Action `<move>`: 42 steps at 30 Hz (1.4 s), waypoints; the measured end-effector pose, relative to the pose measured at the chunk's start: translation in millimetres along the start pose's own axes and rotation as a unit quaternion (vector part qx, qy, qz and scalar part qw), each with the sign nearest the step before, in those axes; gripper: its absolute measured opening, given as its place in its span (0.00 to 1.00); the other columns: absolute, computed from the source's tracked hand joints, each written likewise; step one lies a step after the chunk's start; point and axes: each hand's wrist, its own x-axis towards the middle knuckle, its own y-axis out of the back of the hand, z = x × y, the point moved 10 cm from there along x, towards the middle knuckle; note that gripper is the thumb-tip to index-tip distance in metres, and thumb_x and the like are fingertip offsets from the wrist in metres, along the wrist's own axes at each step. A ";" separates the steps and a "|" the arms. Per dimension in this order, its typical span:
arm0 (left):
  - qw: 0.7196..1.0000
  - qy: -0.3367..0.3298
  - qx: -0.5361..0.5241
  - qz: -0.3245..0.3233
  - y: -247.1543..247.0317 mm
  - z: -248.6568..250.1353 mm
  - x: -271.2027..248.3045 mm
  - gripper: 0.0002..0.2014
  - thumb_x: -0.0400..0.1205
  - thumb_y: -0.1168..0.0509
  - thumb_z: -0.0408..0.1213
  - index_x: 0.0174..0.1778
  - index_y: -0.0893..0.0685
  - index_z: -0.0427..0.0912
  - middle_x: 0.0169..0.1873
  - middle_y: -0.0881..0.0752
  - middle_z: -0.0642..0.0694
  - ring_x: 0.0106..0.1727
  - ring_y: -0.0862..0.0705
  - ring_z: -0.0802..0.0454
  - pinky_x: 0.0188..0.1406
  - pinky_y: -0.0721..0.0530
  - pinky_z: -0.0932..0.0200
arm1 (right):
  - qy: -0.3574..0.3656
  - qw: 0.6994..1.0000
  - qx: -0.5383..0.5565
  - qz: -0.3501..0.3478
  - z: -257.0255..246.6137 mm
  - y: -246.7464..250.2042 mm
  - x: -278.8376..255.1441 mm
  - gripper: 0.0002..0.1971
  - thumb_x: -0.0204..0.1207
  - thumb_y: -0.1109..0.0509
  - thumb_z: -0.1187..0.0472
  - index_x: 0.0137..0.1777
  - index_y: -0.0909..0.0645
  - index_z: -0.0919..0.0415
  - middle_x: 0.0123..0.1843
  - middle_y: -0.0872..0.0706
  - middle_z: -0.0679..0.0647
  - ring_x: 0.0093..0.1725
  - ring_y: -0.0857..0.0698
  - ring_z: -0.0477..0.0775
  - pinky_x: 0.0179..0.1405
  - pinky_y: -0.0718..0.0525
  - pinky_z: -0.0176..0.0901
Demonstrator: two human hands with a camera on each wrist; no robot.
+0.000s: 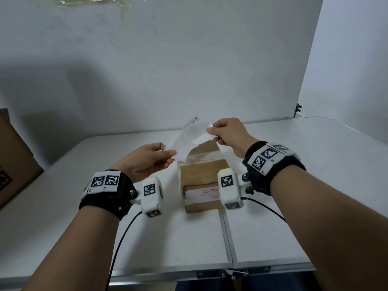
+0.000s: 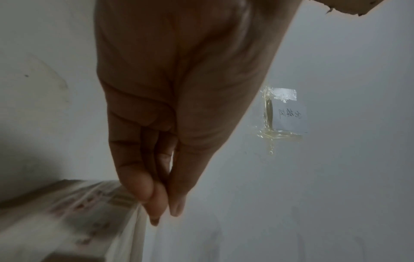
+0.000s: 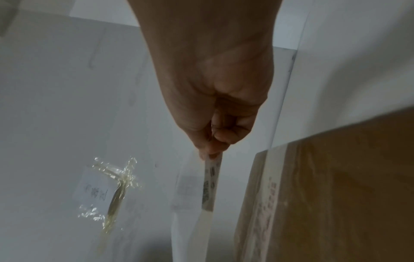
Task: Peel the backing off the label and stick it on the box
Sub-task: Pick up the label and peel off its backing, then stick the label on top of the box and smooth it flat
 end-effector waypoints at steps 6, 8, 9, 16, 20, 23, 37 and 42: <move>0.998 -0.001 -0.031 0.049 28.9 -4.0 2.5 0.10 0.78 0.31 0.28 0.32 0.21 0.43 0.25 0.17 0.47 0.25 0.19 0.57 0.27 0.16 0.68 | -0.020 0.997 0.043 0.061 10.8 14.4 5.9 0.05 0.75 0.25 0.67 0.45 0.18 0.62 0.42 0.16 0.54 0.27 0.18 0.44 0.26 0.20 0.30; 0.996 -0.004 -0.053 0.076 38.2 -5.8 4.8 0.10 0.78 0.33 0.27 0.33 0.21 0.42 0.26 0.18 0.46 0.25 0.19 0.57 0.26 0.17 0.68 | -0.024 0.995 0.056 0.079 14.0 15.2 6.8 0.06 0.75 0.25 0.68 0.42 0.20 0.61 0.44 0.16 0.57 0.26 0.17 0.44 0.24 0.20 0.29; 0.994 -0.002 -0.069 0.089 43.6 -7.7 6.2 0.10 0.78 0.33 0.27 0.33 0.22 0.42 0.26 0.20 0.46 0.25 0.19 0.58 0.25 0.17 0.68 | -0.025 0.994 0.062 0.088 14.7 15.6 7.2 0.08 0.75 0.25 0.68 0.39 0.21 0.60 0.44 0.16 0.57 0.25 0.17 0.44 0.24 0.20 0.29; 0.973 0.040 -0.152 0.170 81.2 -33.9 4.8 0.09 0.77 0.35 0.26 0.33 0.24 0.42 0.26 0.21 0.45 0.21 0.21 0.58 0.21 0.20 0.69 | -0.038 0.986 0.088 0.137 20.1 26.5 4.9 0.06 0.76 0.26 0.68 0.48 0.20 0.63 0.48 0.15 0.59 0.28 0.17 0.44 0.28 0.19 0.32; 0.939 0.057 -0.149 0.305 133.9 -60.5 -3.3 0.10 0.80 0.39 0.26 0.32 0.26 0.37 0.16 0.21 0.46 0.14 0.21 0.58 0.16 0.22 0.71 | -0.030 0.979 0.084 0.181 21.0 42.5 0.3 0.06 0.78 0.28 0.67 0.50 0.21 0.61 0.50 0.17 0.56 0.28 0.17 0.43 0.38 0.17 0.37; 0.930 0.066 -0.094 0.348 151.8 -71.7 -5.4 0.11 0.82 0.42 0.24 0.33 0.26 0.36 0.23 0.20 0.41 0.20 0.21 0.54 0.13 0.22 0.71 | -0.017 0.980 0.080 0.180 18.3 44.6 -1.2 0.05 0.78 0.28 0.67 0.51 0.21 0.61 0.47 0.17 0.55 0.28 0.17 0.42 0.44 0.15 0.40; 0.891 -0.231 0.302 0.249 28.7 80.4 -9.7 0.29 0.78 0.36 0.28 0.75 0.31 0.48 0.75 0.28 0.47 0.72 0.27 0.50 0.71 0.26 0.47 | 0.235 0.956 -0.142 0.108 -73.9 15.0 -20.3 0.03 0.78 0.30 0.62 0.43 0.18 0.59 0.33 0.18 0.49 0.21 0.17 0.37 0.27 0.23 0.19; 0.883 -0.299 0.354 0.071 -60.9 119.3 -12.4 0.34 0.75 0.30 0.29 0.74 0.33 0.56 0.70 0.23 0.55 0.69 0.26 0.62 0.57 0.29 0.76 | 0.354 0.876 -0.323 0.060 -107.6 -10.7 -39.6 0.08 0.80 0.32 0.57 0.49 0.15 0.61 0.41 0.15 0.51 0.37 0.19 0.52 0.44 0.16 0.48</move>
